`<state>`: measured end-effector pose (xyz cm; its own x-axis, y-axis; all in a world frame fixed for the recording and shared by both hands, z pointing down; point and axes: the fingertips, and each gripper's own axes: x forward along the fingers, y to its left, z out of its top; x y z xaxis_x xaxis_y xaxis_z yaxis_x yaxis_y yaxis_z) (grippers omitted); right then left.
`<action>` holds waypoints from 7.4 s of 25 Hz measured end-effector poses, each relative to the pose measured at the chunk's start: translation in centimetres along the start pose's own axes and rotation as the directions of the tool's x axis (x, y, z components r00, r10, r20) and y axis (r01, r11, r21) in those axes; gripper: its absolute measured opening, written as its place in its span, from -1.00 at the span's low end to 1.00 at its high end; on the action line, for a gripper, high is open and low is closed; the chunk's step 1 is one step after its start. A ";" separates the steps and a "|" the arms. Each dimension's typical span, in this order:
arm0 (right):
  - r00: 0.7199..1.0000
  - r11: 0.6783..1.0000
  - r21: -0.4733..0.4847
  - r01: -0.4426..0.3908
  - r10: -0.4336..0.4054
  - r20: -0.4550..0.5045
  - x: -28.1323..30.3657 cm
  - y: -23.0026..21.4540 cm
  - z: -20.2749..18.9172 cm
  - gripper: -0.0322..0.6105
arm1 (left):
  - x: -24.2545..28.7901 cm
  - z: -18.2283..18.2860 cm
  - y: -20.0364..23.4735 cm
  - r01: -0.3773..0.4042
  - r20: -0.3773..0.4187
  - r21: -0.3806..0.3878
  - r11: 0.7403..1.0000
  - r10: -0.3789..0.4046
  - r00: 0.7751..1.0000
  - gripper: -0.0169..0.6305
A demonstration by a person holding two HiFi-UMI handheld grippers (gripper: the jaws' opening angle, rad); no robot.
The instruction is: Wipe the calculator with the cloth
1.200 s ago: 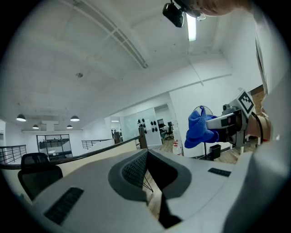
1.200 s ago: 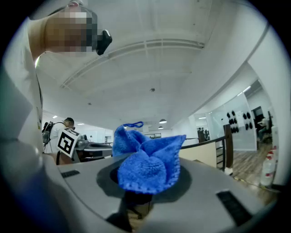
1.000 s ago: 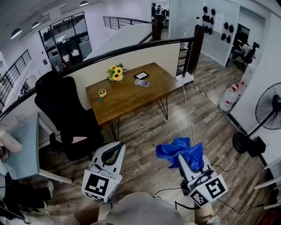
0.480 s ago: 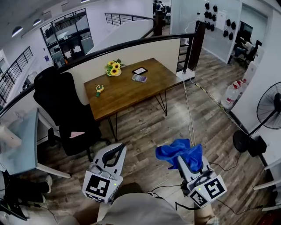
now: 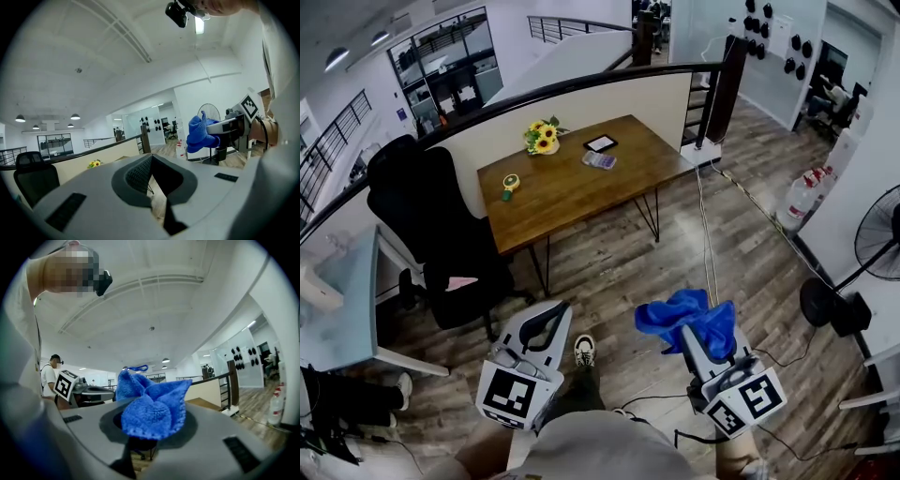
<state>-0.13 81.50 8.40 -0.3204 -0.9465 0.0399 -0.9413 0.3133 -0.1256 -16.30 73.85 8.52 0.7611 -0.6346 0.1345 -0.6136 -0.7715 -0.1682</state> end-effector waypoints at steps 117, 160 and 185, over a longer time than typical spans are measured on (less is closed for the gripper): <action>0.804 0.977 0.015 -0.212 0.183 -0.566 88.9 -44.3 -28.0 -0.59 | 74.2 -39.7 43.9 -0.014 -0.527 -0.331 0.944 -0.172 0.832 -0.94; 0.568 0.942 -0.217 -0.255 -0.035 -0.823 78.6 -50.4 -37.0 -0.62 | 75.9 -44.2 42.9 -0.082 -0.527 -0.466 0.881 -0.202 0.826 -0.94; 0.670 0.961 0.016 -0.275 0.203 -0.714 89.1 -41.8 -36.1 -0.61 | 75.8 -44.1 42.7 -0.058 -0.512 -0.432 0.900 -0.192 0.837 -0.94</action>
<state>6.83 -13.10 53.02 -0.4816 -0.5145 0.7095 -0.8153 0.5600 -0.1473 5.91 -9.25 54.60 0.6472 -0.4061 0.6452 -0.6872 -0.6772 0.2630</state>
